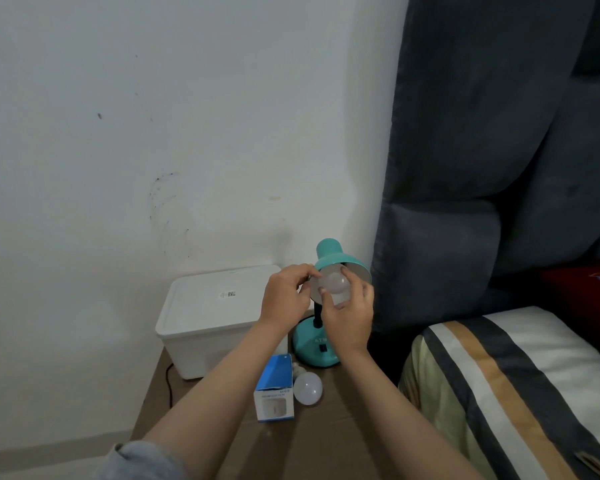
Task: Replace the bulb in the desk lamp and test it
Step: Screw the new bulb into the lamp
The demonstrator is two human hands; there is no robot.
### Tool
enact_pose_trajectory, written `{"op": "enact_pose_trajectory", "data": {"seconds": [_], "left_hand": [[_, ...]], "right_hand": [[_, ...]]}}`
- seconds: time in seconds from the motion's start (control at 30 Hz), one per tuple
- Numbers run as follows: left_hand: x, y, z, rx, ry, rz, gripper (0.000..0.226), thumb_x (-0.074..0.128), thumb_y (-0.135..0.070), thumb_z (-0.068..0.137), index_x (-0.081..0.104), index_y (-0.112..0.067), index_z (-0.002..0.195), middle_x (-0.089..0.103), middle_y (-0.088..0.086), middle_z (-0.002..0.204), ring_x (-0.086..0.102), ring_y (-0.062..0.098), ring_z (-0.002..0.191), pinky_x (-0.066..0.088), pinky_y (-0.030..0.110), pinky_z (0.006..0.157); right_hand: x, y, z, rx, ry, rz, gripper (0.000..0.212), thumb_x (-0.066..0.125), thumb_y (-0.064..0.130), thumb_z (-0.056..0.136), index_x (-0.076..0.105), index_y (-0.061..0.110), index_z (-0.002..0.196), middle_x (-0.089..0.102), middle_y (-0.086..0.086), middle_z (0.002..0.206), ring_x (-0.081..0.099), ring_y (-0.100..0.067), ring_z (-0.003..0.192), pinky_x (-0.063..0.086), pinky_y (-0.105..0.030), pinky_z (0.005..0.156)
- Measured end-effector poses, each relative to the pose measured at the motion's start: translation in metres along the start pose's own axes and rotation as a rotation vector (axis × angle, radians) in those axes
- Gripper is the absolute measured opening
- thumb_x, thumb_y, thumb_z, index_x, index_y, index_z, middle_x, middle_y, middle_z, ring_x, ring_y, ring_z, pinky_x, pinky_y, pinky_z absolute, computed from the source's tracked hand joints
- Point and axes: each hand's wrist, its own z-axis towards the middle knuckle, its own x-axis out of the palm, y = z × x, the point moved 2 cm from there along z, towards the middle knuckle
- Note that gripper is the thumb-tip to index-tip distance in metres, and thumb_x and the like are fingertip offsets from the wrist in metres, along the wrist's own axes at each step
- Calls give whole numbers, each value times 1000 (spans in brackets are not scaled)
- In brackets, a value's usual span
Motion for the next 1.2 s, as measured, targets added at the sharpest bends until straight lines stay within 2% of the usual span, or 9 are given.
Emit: {"op": "enact_pose_trajectory", "data": {"seconds": [0.07, 0.2, 0.23, 0.33, 0.4, 0.67, 1.0, 1.1, 1.2], "left_hand": [[0, 0, 0, 2, -2, 1, 30, 57, 7, 78, 70, -16, 90, 70, 4, 91, 66, 16, 82, 56, 36, 80], [-2, 1, 0, 3, 1, 2, 30, 56, 8, 78, 70, -17, 90, 71, 3, 91, 66, 17, 83, 56, 36, 81], [-2, 1, 0, 3, 0, 1, 30, 56, 8, 78, 70, -16, 90, 70, 3, 91, 66, 16, 83, 56, 36, 81], [-1, 0, -1, -1, -5, -6, 31, 56, 8, 78, 70, -16, 91, 70, 2, 91, 66, 15, 84, 56, 34, 81], [-1, 0, -1, 1, -6, -5, 32, 56, 8, 77, 70, -17, 91, 71, 1, 91, 66, 15, 83, 56, 34, 81], [-1, -2, 0, 7, -20, 0, 32, 54, 9, 77, 70, -15, 91, 71, 3, 93, 67, 16, 84, 56, 35, 81], [0, -5, -1, 10, -16, -13, 31, 55, 9, 79, 70, -15, 92, 71, -1, 93, 66, 13, 86, 55, 28, 83], [-2, -8, -4, -31, 6, -61, 26, 57, 3, 82, 69, -15, 95, 68, -6, 96, 66, 11, 93, 52, 22, 87], [-4, -10, -9, -85, 57, -127, 26, 61, -4, 83, 66, -21, 102, 65, -8, 110, 62, 11, 104, 48, 19, 93]], "right_hand": [[0, 0, -1, -6, 20, -17, 49, 75, 19, 77, 55, 17, 122, 51, -9, 116, 62, -15, 67, 56, -28, 63], [2, 1, 1, -5, 26, -58, 52, 77, 20, 75, 55, 18, 122, 52, -9, 117, 60, -13, 68, 57, -31, 62], [2, 2, 2, -2, 20, -64, 51, 77, 19, 75, 57, 17, 121, 53, -9, 115, 59, -13, 68, 56, -31, 62], [1, 2, 4, 1, 0, -75, 50, 78, 18, 74, 59, 13, 119, 56, -11, 111, 60, -20, 87, 46, -23, 67], [1, 1, 5, 2, -8, -76, 50, 78, 20, 74, 59, 11, 118, 57, -11, 109, 60, -22, 93, 42, -21, 70], [-1, 2, 9, 0, -29, -83, 51, 78, 28, 74, 58, 13, 117, 60, -9, 109, 61, -22, 94, 42, -22, 72], [-3, 1, 8, 26, -8, -86, 49, 76, 27, 76, 56, 13, 119, 59, -8, 112, 60, -22, 95, 42, -24, 70], [-2, 2, 7, 44, 46, -61, 51, 73, 26, 79, 52, 16, 124, 54, -6, 118, 58, -21, 101, 43, -24, 73], [-3, 3, 3, -2, 74, -73, 53, 71, 26, 81, 51, 17, 130, 51, -8, 123, 57, -19, 101, 44, -24, 73]]}}
